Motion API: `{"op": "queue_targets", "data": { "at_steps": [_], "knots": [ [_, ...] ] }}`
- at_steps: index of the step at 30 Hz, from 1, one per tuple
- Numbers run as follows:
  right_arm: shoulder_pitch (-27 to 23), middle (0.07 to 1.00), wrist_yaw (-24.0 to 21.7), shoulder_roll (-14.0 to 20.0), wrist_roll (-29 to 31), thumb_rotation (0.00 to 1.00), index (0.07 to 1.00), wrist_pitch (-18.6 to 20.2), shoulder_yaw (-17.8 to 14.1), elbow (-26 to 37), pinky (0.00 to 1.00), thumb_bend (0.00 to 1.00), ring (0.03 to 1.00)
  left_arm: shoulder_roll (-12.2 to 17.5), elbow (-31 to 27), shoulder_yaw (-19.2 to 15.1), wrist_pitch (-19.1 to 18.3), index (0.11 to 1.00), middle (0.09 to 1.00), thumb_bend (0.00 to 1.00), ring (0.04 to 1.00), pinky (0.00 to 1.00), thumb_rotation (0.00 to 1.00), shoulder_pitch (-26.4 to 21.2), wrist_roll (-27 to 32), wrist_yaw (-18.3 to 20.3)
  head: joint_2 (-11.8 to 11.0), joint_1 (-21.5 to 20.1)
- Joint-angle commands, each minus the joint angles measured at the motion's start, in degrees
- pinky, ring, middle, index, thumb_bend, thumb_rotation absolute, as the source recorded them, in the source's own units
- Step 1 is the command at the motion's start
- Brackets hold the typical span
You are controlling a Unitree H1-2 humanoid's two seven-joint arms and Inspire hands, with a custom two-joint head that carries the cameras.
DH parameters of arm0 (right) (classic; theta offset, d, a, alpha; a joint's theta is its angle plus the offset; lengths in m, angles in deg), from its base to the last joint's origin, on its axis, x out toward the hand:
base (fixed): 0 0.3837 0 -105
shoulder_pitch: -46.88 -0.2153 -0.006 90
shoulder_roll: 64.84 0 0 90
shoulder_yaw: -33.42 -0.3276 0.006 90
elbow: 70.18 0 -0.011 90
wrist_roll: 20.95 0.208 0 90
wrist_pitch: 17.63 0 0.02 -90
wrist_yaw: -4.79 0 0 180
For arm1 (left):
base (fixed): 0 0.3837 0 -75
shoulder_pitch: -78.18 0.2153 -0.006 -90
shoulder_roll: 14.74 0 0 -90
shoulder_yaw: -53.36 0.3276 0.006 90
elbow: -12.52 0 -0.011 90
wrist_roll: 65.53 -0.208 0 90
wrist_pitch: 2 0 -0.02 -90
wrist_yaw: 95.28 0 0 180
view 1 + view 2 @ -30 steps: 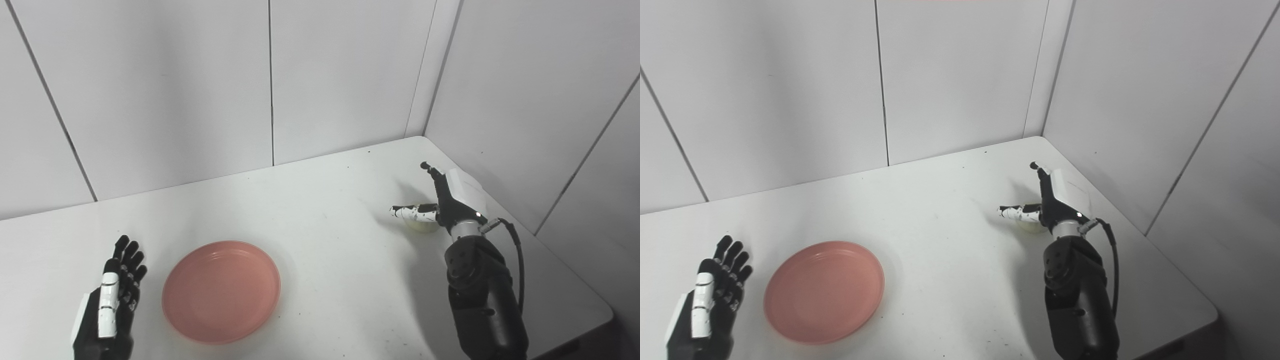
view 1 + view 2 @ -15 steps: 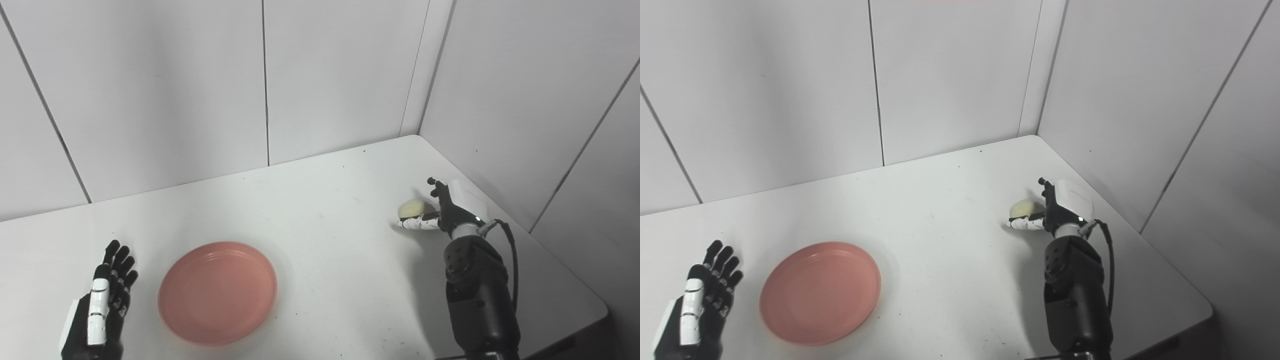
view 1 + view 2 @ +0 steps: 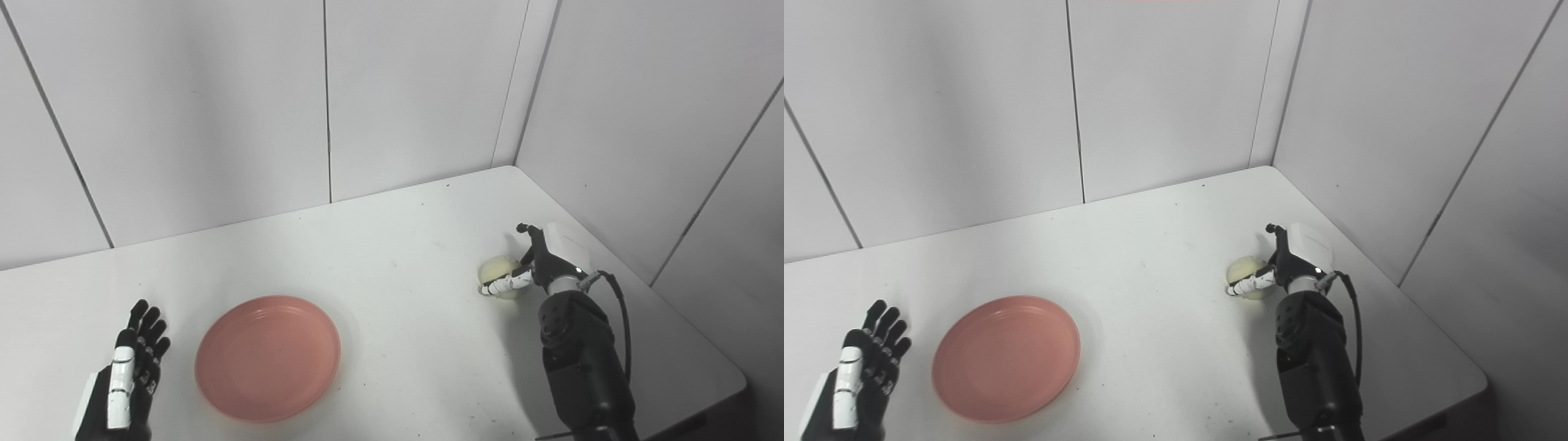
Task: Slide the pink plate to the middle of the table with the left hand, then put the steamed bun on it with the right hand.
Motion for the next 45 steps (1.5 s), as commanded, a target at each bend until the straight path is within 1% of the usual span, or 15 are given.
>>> {"op": "queue_targets", "data": {
  "at_steps": [1, 2, 3, 4, 6, 12, 14, 18, 21, 27, 31, 35, 39, 43, 45],
  "knots": [
    [-0.01, 0.337, 1.79, 1.61, -0.32, 0.05, 0.73, -0.22, 0.4, 0.72, 0.16, 0.79, 0.227, -0.27, -0.29, 0.14, -0.37, 1.0, 1.0, 0.58, 1.0, 1.0, 1.0, 1.15, -0.06, -0.02, 0.08, 0.14],
    [0.28, 0.351, 2.59, 1.81, -0.25, 0.02, 0.717, -0.23, 0.86, 1.23, 0.16, 0.79, 0.236, -0.31, -0.32, 0.19, -0.28, 1.0, 1.0, 0.58, 1.0, 1.0, 1.0, 1.14, -0.14, -0.05, 0.14, 0.2],
    [0.47, 0.423, 3.2, 1.96, -0.15, 0.01, 0.673, -0.23, 1.19, 1.57, 0.17, 0.66, 0.253, -0.33, -0.33, 0.22, -0.21, 1.0, 1.0, 0.58, 1.0, 1.0, 1.0, 1.13, -0.2, -0.06, 0.14, 0.2],
    [0.62, 0.447, 4.75, 2.26, 0.16, 0.0, 0.658, -0.29, 1.62, 1.38, 0.17, 0.61, 0.259, -0.31, -0.39, 0.26, -0.33, 1.0, 1.0, 0.58, 1.0, 1.0, 1.0, 1.11, -0.19, -0.02, 0.16, 0.28],
    [0.62, 0.47, 7.46, 2.3, 1.14, 0.0, 0.517, -0.33, 1.82, 1.03, 0.18, 0.54, 0.27, -0.32, -0.52, 0.35, -0.47, 1.0, 1.0, 0.58, 1.0, 1.0, 1.0, 1.12, -0.24, 0.0, 0.16, 0.47],
    [0.69, 0.475, 16.23, 2.47, 4.93, 0.0, 0.485, -1.19, 2.61, -0.42, 0.2, 0.53, 0.278, -0.66, -0.75, 0.51, -0.71, 1.0, 1.0, 0.58, 1.0, 1.0, 1.0, 1.34, -0.27, -0.26, 0.22, 1.09],
    [0.86, 0.415, 18.18, 2.58, 5.69, 0.0, 0.501, -1.41, 3.15, -0.04, 0.22, 0.53, 0.303, -0.71, -0.66, 0.61, -0.47, 1.0, 1.0, 0.58, 1.0, 1.0, 1.0, 1.39, -0.4, -0.3, 0.21, 1.23],
    [1.41, 0.405, 21.5, 3.43, 9.27, 0.0, 0.5, -4.05, 3.64, -0.29, 0.24, 0.53, 0.326, -0.96, -0.57, 0.73, -0.39, 1.0, 1.0, 0.58, 1.0, 1.0, 1.0, 1.42, -0.19, -0.18, 0.17, 1.9],
    [1.82, 0.397, 21.66, 3.59, 12.48, 0.0, 0.5, -4.86, 3.76, 1.9, 0.23, 0.53, 0.319, -1.45, -0.68, 0.92, -0.4, 1.0, 1.0, 0.59, 1.0, 1.0, 1.0, 1.5, -0.29, -0.37, 0.05, 3.27],
    [2.52, 0.444, 21.19, 4.77, 19.06, 0.0, 0.516, -8.62, 4.03, 3.63, 0.31, 0.53, 0.389, -3.09, -2.24, 1.93, -0.9, 1.0, 1.0, 0.59, 1.0, 1.0, 1.0, 2.54, -2.63, -2.24, 0.04, 8.58],
    [2.82, 0.445, 20.83, 4.91, 23.66, 0.0, 0.52, -12.36, 5.01, 4.62, 0.33, 0.52, 0.402, -5.12, -3.3, 2.82, -1.47, 1.0, 1.0, 0.58, 1.0, 1.0, 1.0, 3.28, -3.3, -3.41, 0.44, 15.91],
    [3.56, 0.432, 21.19, 4.72, 26.39, 0.0, 0.518, -18.31, 7.45, 5.38, 0.31, 0.52, 0.383, -6.79, -3.55, 4.19, -2.57, 1.0, 1.0, 0.55, 1.0, 1.0, 1.0, 3.53, -5.49, -4.87, 0.47, 21.41],
    [3.82, 0.425, 17.79, 2.3, 26.06, 0.0, 0.517, -17.56, 13.01, 11.19, 0.21, 0.52, 0.287, -8.47, -0.74, 4.78, 0.15, 1.0, 1.0, 0.55, 1.0, 1.0, 1.0, 3.01, -7.03, -6.08, 0.6, 25.64],
    [3.59, 0.401, 15.74, 1.31, 27.07, 0.0, 0.51, -18.41, 16.63, 14.04, 0.15, 0.52, 0.218, -10.01, 0.88, 5.08, 2.39, 1.0, 1.0, 0.54, 1.0, 1.0, 1.0, 2.85, -9.07, -8.0, 0.71, 28.82],
    [3.12, 0.417, 14.89, 0.73, 27.6, 0.0, 0.509, -20.19, 18.56, 14.7, 0.17, 0.52, 0.234, -10.51, 1.74, 5.33, 3.51, 1.0, 1.0, 0.54, 1.0, 1.0, 1.0, 2.79, -10.17, -8.99, 0.65, 30.25]
  ]
}}
